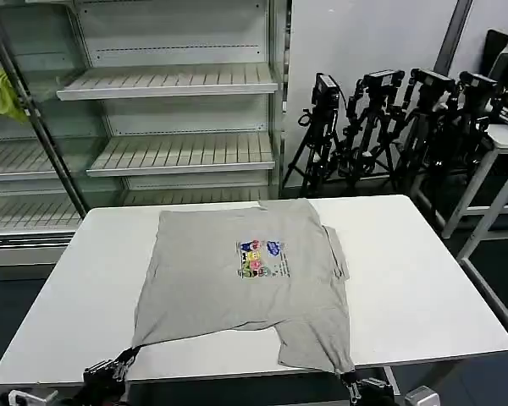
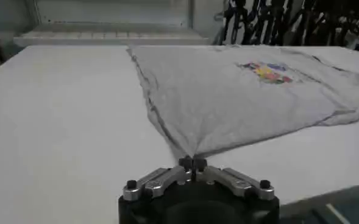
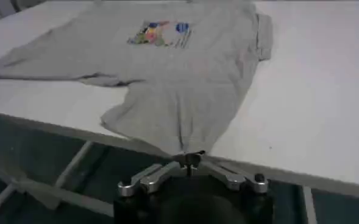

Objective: Fold and organize the clothes.

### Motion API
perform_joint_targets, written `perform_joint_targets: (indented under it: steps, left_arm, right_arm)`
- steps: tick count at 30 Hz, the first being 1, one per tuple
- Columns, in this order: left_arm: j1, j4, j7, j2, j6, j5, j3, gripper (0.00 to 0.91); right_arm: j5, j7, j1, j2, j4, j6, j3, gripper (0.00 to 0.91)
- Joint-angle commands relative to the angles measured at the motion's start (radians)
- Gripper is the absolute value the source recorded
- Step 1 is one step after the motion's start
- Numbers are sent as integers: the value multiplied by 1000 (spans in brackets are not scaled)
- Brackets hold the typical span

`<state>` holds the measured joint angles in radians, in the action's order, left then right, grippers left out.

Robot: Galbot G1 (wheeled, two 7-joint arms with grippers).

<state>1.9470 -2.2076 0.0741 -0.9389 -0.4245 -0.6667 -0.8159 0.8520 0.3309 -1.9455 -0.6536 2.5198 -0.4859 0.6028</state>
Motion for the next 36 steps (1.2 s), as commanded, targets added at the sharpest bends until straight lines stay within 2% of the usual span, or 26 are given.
perform_joint_targets:
  steps: [1,10,15,21,27,36]
  left_arm:
    - [75,-58,0,22,5,-25,-96,50]
    - [113,-103,0,41,3,-63,-175,50]
    - [45,-94,-4,56,2,-74,-168,50]
    - [-115,-42,-2,83,-2,-106,-123,50]
    - [-276,43,-1,125,-1,-122,-54,50]
    - [-448,176,-5,142,1,-105,125,50]
  right_arm:
    - [29,24,-79,24,77,7,111,0]
    - [53,59,-66,24,98,12,124,0]
    - [92,69,49,28,80,39,107,0]
    - [144,50,245,43,3,72,69,0]
    - [154,19,407,98,-110,94,-10,0]
    - [83,-60,522,144,-293,130,-127,0]
